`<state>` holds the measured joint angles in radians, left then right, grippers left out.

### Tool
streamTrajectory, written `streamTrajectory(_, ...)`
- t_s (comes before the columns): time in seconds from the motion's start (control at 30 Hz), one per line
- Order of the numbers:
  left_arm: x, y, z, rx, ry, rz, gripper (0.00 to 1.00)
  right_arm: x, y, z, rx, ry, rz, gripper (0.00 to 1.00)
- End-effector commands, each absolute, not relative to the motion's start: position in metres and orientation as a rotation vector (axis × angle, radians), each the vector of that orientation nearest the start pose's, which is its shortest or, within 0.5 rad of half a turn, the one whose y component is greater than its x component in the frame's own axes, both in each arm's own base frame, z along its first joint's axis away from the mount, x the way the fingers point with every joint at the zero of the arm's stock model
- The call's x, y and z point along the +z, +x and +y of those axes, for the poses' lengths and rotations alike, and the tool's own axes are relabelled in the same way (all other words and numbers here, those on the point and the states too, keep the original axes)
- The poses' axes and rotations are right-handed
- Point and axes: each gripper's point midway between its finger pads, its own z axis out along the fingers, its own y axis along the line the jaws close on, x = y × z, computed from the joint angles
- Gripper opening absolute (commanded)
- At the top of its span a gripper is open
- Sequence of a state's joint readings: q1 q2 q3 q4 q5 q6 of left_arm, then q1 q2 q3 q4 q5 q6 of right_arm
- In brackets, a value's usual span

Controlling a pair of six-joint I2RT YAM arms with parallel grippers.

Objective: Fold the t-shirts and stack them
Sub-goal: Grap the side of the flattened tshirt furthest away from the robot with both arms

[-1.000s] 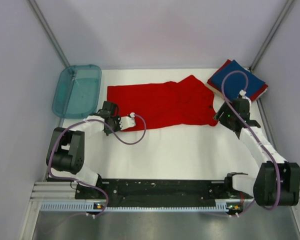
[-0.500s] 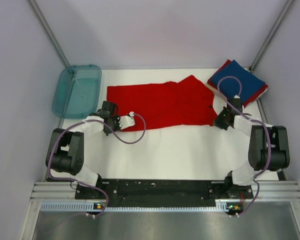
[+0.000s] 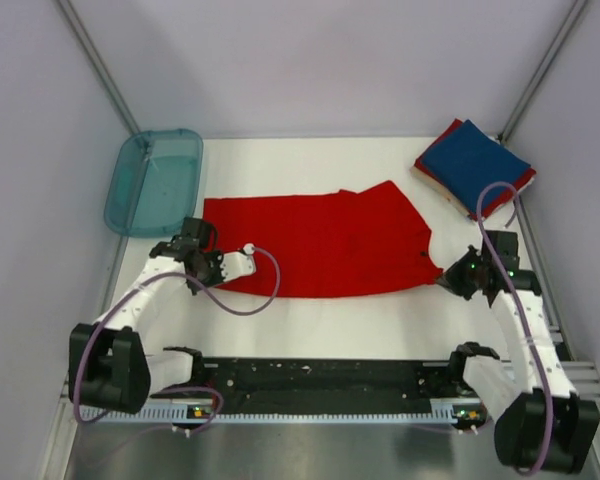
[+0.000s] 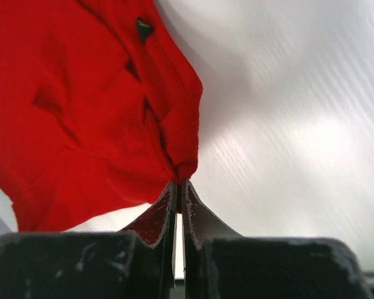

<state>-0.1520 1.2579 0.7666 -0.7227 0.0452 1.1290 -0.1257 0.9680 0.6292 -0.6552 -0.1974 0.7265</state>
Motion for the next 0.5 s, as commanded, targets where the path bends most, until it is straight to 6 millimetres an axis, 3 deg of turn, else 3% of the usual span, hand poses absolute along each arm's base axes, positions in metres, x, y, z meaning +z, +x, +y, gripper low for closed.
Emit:
streamTrajectory(0.0,0.06,0.173,-0.009,-0.061,1.828,2.334,0.0,0.074,0.153,0.049,0.465,1.257,2.571,0.0)
streamTrajectory(0.17,0.048,0.13,0.001,-0.13,1.851,2.467,0.0,0.07,0.127,0.046,0.387,1.327,2.589,0.0)
streamTrajectory(0.3,0.037,0.116,0.011,-0.106,1.867,2.536,0.01,0.071,0.115,0.039,0.304,1.328,2.63,0.04)
streamTrajectory(0.37,0.039,0.118,0.015,-0.065,1.87,2.547,0.36,0.075,0.116,0.037,0.285,1.356,2.609,0.3)
streamTrajectory(0.4,0.045,0.125,0.018,-0.022,1.856,2.543,0.66,0.083,0.121,0.032,0.264,1.362,2.572,0.37)
streamTrajectory(0.47,0.069,0.156,0.024,0.13,1.79,2.506,0.74,0.115,0.151,0.022,0.275,1.337,2.419,0.45)
